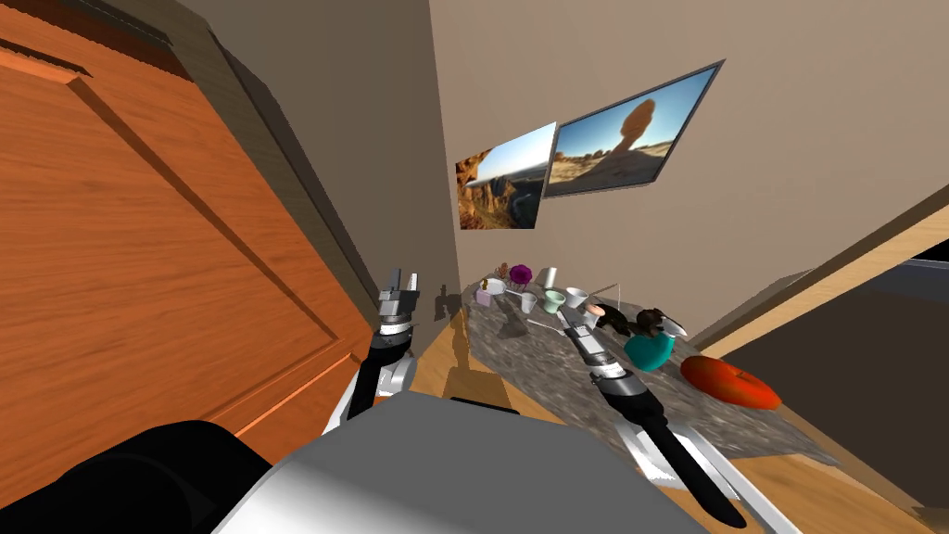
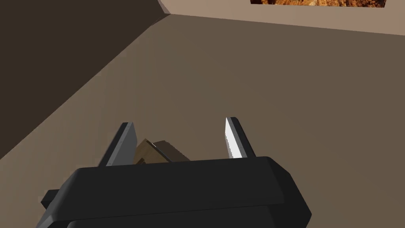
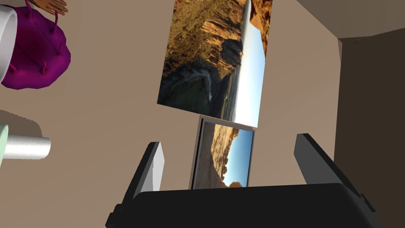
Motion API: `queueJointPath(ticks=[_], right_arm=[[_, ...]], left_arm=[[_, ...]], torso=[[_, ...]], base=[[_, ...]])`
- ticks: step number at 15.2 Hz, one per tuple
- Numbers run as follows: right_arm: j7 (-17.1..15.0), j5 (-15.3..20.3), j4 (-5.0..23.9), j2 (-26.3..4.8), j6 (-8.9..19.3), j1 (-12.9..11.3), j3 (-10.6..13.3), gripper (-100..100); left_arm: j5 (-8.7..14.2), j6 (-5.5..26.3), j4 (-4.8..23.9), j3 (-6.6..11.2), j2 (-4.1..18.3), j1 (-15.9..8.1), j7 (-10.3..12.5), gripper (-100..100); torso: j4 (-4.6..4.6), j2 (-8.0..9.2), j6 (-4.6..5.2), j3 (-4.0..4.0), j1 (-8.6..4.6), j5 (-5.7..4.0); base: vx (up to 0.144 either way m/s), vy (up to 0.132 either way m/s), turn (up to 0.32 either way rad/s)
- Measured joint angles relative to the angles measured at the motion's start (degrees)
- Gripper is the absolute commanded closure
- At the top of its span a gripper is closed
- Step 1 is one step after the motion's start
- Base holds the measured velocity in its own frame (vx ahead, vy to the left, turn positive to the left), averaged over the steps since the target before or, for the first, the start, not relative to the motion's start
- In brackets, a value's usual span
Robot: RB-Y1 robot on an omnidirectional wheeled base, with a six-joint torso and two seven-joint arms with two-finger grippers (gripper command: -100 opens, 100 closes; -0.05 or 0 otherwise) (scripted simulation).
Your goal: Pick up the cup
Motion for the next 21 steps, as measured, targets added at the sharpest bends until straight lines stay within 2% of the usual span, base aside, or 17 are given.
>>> queueJointPath(ticks=[4, 11, 21], right_arm=[[0.3, 1.1, 2.2, -4.5, -0.5, -0.3, -0.2, -100], [1.1, 3.7, 7.7, -12.7, -1.6, -1.4, -0.2, -100], [2.3, 7.4, 14.5, -24.8, -3.3, -1.6, -0.4, -100]], left_arm=[[0.0, 0.0, 0.0, 0.00, 0.0, 0.0, 0.0, 0], [0.0, 0.0, 0.0, 0.00, 0.0, 0.0, 0.0, 0], [0.0, 0.0, 0.0, 0.00, 0.0, 0.0, 0.0, 0]], torso=[[0.00, 0.00, 0.02, 0.00, 0.00, 0.00], [-0.01, -0.05, -0.01, -0.03, 0.04, 0.01], [-0.02, -0.09, 0.00, -0.05, 0.09, 0.02]], base=[[0.010, 0.033, 0.074], [0.015, 0.042, 0.084], [0.024, 0.043, 0.085]])
